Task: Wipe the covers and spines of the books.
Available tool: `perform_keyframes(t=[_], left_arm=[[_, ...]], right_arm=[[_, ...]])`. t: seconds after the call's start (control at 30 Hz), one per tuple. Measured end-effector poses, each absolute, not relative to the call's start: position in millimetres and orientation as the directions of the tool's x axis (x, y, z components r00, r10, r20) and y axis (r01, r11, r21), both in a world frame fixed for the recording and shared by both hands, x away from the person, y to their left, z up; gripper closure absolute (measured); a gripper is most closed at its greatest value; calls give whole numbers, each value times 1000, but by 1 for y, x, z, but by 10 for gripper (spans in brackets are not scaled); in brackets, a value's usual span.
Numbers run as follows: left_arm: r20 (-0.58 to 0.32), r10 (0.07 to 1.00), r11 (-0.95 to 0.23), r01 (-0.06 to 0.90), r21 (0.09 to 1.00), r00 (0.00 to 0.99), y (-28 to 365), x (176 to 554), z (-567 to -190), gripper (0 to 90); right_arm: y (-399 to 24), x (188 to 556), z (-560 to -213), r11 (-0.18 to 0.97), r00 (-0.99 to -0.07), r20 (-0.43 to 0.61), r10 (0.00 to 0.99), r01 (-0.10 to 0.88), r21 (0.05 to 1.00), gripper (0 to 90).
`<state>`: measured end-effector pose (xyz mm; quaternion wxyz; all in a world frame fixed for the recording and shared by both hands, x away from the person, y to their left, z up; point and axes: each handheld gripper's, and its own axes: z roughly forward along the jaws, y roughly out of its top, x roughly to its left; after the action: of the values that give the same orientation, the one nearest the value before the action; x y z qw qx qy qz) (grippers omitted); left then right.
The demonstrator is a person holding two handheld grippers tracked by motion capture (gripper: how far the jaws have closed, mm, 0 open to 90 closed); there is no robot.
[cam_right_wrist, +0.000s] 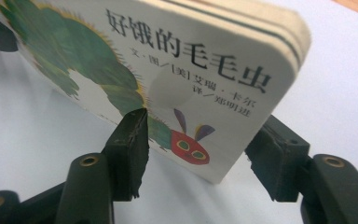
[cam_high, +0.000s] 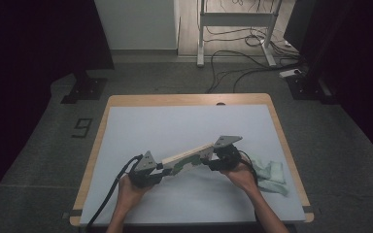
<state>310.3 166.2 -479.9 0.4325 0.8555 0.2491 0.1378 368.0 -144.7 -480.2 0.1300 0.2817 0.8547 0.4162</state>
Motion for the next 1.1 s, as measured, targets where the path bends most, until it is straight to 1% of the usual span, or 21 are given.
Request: perform_keyframes(t=[0.3,0.53,0.87,1.1], left_arm=[[29,554,-497,303,813,832,168,309,-481,711],[26,554,-497,305,812,832,169,310,-481,716],[29,564,-492,307,815,825,171,308,-480,692],[16,565,-475,310,823,825,175,307,-480,678]], right_arm=[[-156,361,-472,494,-800,12,600,382,781,287],[-171,355,-463,483,-781,12,625,398,780,235],[-204,342,-455,506,-746,-19,665,432,747,209],[-234,334,-457,491,-691,-26,723,486,723,207]])
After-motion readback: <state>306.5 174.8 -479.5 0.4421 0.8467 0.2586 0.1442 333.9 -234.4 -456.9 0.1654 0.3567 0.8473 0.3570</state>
